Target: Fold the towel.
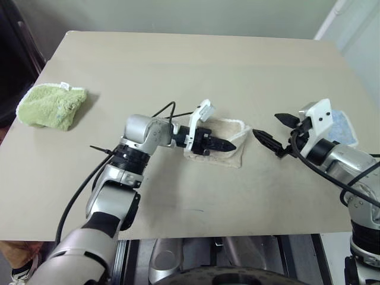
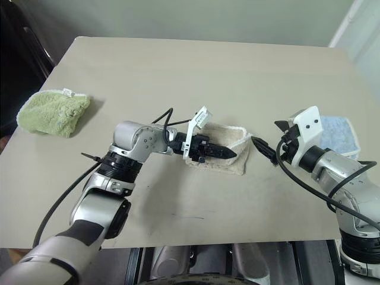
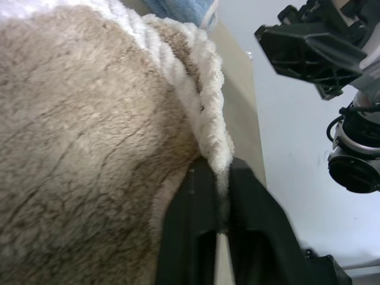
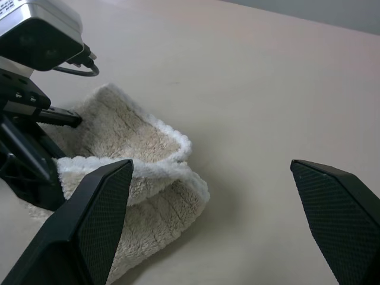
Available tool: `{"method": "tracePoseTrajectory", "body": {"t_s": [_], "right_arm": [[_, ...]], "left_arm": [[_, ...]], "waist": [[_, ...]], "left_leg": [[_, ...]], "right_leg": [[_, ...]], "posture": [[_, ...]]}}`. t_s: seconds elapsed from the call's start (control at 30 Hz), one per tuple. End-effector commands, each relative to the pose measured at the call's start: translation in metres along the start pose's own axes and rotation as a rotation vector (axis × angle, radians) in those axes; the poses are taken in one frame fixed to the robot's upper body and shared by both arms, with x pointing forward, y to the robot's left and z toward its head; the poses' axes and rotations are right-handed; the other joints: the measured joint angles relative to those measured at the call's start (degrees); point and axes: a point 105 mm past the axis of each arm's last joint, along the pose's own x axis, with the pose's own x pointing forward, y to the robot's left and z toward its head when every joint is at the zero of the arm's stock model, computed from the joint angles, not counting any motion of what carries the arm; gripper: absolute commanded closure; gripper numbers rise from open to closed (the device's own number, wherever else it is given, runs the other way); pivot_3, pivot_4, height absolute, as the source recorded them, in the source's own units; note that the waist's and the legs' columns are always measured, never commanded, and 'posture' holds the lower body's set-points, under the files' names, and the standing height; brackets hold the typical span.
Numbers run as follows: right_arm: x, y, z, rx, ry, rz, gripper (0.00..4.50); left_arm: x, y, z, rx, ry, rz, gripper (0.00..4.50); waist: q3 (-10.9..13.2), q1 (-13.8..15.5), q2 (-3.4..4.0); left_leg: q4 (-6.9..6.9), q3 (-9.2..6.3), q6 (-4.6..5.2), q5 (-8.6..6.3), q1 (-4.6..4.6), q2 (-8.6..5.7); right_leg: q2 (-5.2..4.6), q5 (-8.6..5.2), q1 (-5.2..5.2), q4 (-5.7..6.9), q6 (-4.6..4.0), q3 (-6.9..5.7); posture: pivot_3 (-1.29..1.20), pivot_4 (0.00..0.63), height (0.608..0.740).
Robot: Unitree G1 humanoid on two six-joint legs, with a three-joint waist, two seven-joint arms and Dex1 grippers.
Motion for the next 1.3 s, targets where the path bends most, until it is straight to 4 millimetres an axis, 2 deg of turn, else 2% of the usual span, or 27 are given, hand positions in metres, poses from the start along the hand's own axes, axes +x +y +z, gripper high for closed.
{"method": "tracePoseTrajectory", "body": {"t_s": [0.03, 0.17, 0.3, 0.33, 0.43, 0.53, 0.6, 0.73, 0.83, 1.0, 1.03, 1.13, 1.2, 1.3], "right_arm": [[-0.002, -0.002, 0.01, -0.034, -0.041, -0.023, 0.0], [-0.002, -0.003, 0.012, -0.034, -0.046, -0.023, 0.0], [-0.003, -0.004, 0.015, -0.038, -0.064, -0.031, 0.0], [-0.003, -0.004, 0.016, -0.038, -0.068, -0.032, 0.0], [-0.004, -0.003, 0.021, -0.019, -0.088, -0.021, 0.0], [-0.003, 0.003, 0.025, 0.001, -0.102, 0.017, 0.0], [-0.002, 0.014, 0.031, 0.017, -0.128, 0.088, 0.39], [0.004, 0.023, 0.04, 0.031, -0.153, 0.151, 1.54], [0.011, 0.031, 0.046, 0.045, -0.168, 0.2, 2.63], [0.026, 0.041, 0.053, 0.089, -0.193, 0.274, 4.37], [0.028, 0.042, 0.052, 0.093, -0.193, 0.282, 4.5], [0.036, 0.048, 0.054, 0.142, -0.223, 0.321, 4.5], [0.043, 0.045, 0.053, 0.172, -0.242, 0.309, 4.5], [0.056, 0.043, 0.052, 0.202, -0.267, 0.283, 4.5]], "left_arm": [[-0.001, -0.012, 0.008, 0.057, -0.012, -0.048, 2.8], [-0.006, -0.018, 0.009, 0.077, -0.013, -0.079, 1.52], [-0.019, -0.031, 0.009, 0.199, 0.005, -0.11, 0.21], [-0.022, -0.033, 0.01, 0.22, 0.004, -0.108, 0.02], [-0.04, -0.039, 0.024, 0.306, -0.071, -0.105, 0.02], [-0.067, -0.042, 0.048, 0.444, -0.21, -0.07, 0.02], [-0.08, -0.034, 0.057, 0.58, -0.275, 0.005, 0.0], [-0.1, -0.017, 0.057, 0.6, -0.278, 0.092, 0.0], [-0.109, -0.012, 0.057, 0.612, -0.3, 0.098, 0.63], [-0.107, -0.005, 0.043, 0.645, -0.27, 0.078, 2.33], [-0.105, -0.004, 0.039, 0.655, -0.256, 0.069, 2.68], [-0.09, -0.002, 0.024, 0.651, -0.22, 0.005, 3.7], [-0.076, 0.008, 0.019, 0.673, -0.2, 0.033, 4.46], [-0.06, 0.013, 0.013, 0.688, -0.199, 0.035, 4.46]], "waist": [[0.0, 0.0, 0.0], [0.0, 0.0, 0.0], [0.0, -0.1, 0.0], [0.0, -0.2, 0.0], [0.0, -0.1, 0.01], [0.0, -0.1, 0.01], [0.0, -0.1, 0.02], [0.0, -0.2, 0.03], [0.0, -0.2, 0.03], [0.0, -0.2, 0.03], [0.0, -0.2, 0.03], [0.0, -0.2, 0.04], [0.0, -0.1, 0.04], [0.0, -0.2, 0.04]], "left_leg": [[0.0, 0.0, 0.01, -0.01, 0.0, 0.0], [0.0, 0.01, 0.03, -0.02, 0.0, 0.0], [0.0, 0.0, 0.04, -0.02, -0.01, 0.0], [0.0, 0.01, 0.05, -0.03, -0.01, 0.01], [0.0, -0.01, 0.05, -0.03, 0.0, 0.02], [0.0, -0.01, 0.05, -0.03, -0.01, 0.02], [0.0, -0.01, 0.06, -0.03, -0.01, 0.02], [0.0, -0.02, 0.07, -0.04, -0.01, 0.02], [0.0, -0.05, 0.08, -0.05, -0.08, 0.02], [-0.01, -0.06, 0.12, -0.07, -0.21, 0.02], [-0.01, -0.07, 0.12, -0.08, -0.22, 0.03], [-0.01, -0.1, 0.13, -0.08, -0.32, 0.04], [0.0, -0.1, 0.14, -0.08, -0.4, 0.03], [0.05, -0.09, 0.15, -0.08, -0.5, 0.03]], "right_leg": [[-0.01, 0.01, 0.0, -0.01, 0.02, 0.0], [-0.01, 0.03, 0.01, -0.02, 0.04, 0.0], [0.0, 0.04, 0.0, -0.02, 0.05, 0.01], [0.01, 0.03, -0.02, -0.02, 0.05, 0.01], [0.02, 0.03, -0.02, -0.02, 0.0, -0.01], [0.01, -0.02, -0.02, -0.02, -0.14, 0.0], [0.01, -0.06, -0.02, -0.02, -0.23, 0.0], [0.02, -0.12, -0.04, -0.02, -0.32, 0.01], [0.0, -0.11, -0.08, -0.03, -0.31, 0.01], [0.0, 0.03, -0.21, -0.02, -0.18, -0.01], [0.0, 0.04, -0.23, -0.02, -0.16, -0.02], [-0.02, 0.09, -0.32, -0.02, -0.23, -0.05], [-0.03, 0.14, -0.38, -0.02, -0.28, -0.06], [-0.06, 0.23, -0.46, -0.03, -0.23, -0.05]], "posture": [[0.0, 0.15, 0.703], [0.0, 0.15, 0.703], [0.0, 0.15, 0.703], [0.0, 0.15, 0.703], [0.0, 0.15, 0.703], [0.0, 0.15, 0.703], [0.0, 0.15, 0.703], [0.0, 0.15, 0.703], [0.0, 0.15, 0.703], [0.0, 0.15, 0.703], [0.0, 0.15, 0.703], [0.0, 0.15, 0.703], [0.0, 0.15, 0.703], [0.0, 0.15, 0.703]]}}
